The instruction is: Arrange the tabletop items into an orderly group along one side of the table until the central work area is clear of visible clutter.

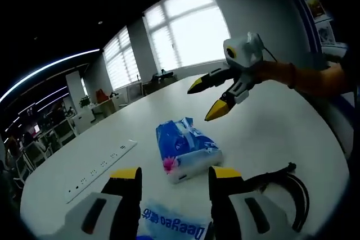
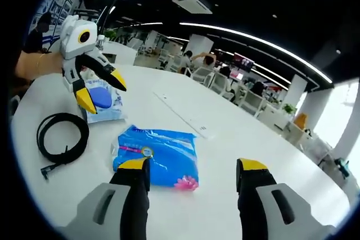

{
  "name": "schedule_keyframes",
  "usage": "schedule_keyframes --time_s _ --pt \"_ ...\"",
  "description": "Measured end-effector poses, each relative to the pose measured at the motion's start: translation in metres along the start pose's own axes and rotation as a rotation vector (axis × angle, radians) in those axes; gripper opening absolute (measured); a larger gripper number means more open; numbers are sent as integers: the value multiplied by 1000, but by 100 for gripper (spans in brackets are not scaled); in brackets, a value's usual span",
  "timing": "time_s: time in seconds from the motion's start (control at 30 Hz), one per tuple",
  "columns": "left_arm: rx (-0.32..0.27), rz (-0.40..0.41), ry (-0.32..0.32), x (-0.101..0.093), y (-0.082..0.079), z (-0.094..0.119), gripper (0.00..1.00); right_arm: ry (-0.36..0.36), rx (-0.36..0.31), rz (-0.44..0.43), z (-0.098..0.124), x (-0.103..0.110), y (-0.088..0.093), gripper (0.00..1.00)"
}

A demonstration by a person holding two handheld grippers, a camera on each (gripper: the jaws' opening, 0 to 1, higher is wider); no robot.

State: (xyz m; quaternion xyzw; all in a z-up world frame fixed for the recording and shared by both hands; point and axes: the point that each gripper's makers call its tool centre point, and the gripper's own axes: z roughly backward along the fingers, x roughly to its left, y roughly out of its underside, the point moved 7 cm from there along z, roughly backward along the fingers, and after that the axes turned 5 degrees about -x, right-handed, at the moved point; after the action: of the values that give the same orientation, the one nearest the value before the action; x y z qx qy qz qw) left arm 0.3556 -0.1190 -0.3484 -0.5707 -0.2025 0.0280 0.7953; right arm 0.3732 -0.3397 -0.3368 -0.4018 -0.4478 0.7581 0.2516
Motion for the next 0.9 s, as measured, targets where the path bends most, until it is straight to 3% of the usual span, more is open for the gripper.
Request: schedule_keyframes --time_s 0.3,0.53,0.63,0.83,0.9 --pt "35 -29 18 4 3 -13 44 -25 2 -17 -15 -2 6 56" --pt "31 -51 70 -1 1 -20 33 -53 -2 -18 -16 1 9 54" --pt "43 -58 86 -4 1 -27 33 -97 -15 -65 -17 5 12 54" --pt "52 -54 118 -2 5 -38 34 -117 -31 -133 -25 1 19 50" --pt "60 -51 126 0 7 -40 34 -116 -43 -167 -29 -2 21 44"
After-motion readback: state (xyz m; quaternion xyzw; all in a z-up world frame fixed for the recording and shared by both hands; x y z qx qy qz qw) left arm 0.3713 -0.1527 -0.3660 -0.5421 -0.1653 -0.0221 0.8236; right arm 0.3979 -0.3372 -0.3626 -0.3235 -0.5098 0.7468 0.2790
